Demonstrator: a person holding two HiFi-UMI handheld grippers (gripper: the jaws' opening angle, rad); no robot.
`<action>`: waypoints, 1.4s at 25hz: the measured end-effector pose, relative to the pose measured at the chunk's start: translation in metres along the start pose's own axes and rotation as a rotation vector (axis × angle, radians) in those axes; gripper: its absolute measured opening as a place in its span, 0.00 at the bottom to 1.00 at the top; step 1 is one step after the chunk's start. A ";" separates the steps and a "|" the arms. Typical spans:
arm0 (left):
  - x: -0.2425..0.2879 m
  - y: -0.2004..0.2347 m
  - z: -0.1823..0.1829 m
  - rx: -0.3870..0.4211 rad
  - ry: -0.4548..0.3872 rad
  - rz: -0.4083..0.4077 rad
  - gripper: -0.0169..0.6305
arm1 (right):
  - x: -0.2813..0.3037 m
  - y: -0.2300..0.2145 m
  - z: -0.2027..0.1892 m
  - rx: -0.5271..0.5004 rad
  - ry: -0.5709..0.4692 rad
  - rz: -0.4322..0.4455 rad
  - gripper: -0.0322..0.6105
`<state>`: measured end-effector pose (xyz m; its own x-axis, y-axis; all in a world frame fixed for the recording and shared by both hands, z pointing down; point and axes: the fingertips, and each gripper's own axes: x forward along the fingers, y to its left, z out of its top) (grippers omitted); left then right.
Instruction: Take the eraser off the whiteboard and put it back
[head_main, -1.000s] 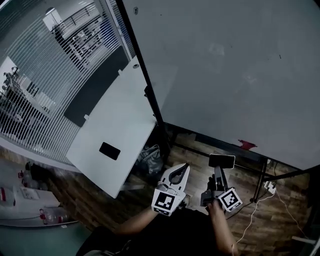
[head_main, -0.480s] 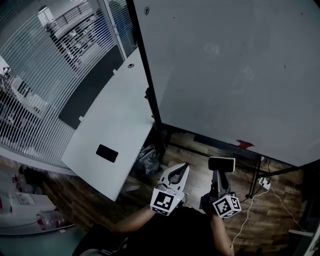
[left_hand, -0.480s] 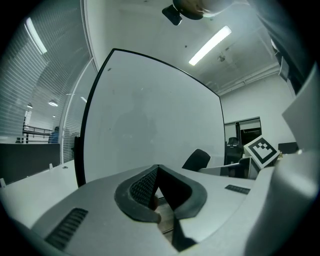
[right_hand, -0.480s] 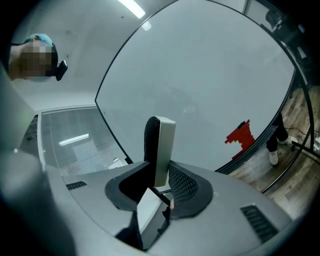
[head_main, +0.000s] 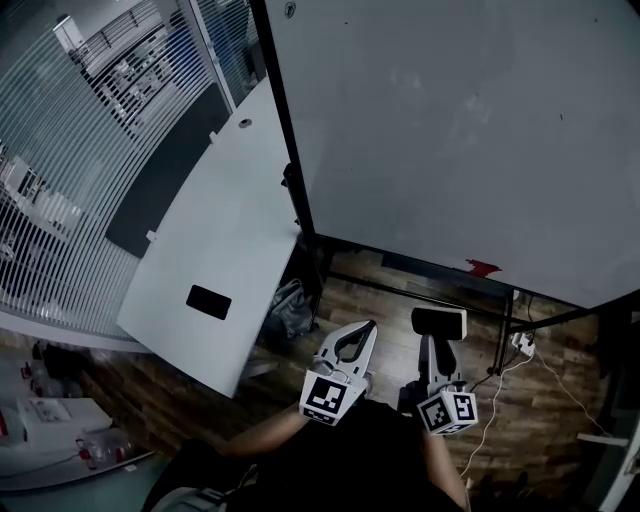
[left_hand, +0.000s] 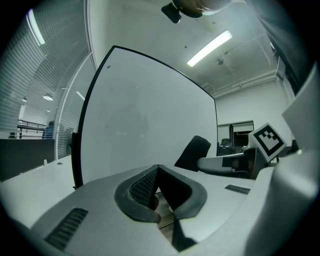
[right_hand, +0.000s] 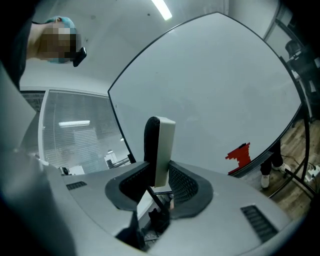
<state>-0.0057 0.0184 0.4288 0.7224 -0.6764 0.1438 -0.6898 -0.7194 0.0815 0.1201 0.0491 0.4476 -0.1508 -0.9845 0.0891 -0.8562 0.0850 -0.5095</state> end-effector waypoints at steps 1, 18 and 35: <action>-0.001 0.000 0.000 -0.001 -0.001 -0.003 0.02 | -0.002 0.002 0.001 -0.015 -0.002 -0.003 0.24; -0.008 0.002 -0.003 0.015 0.008 -0.031 0.02 | -0.001 0.031 0.013 -0.096 -0.063 0.004 0.24; -0.022 0.007 -0.011 -0.038 0.022 -0.051 0.02 | -0.008 0.043 0.007 -0.118 -0.059 -0.008 0.24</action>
<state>-0.0270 0.0305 0.4373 0.7558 -0.6349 0.1605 -0.6536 -0.7462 0.1262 0.0877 0.0594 0.4187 -0.1172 -0.9923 0.0405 -0.9102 0.0910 -0.4041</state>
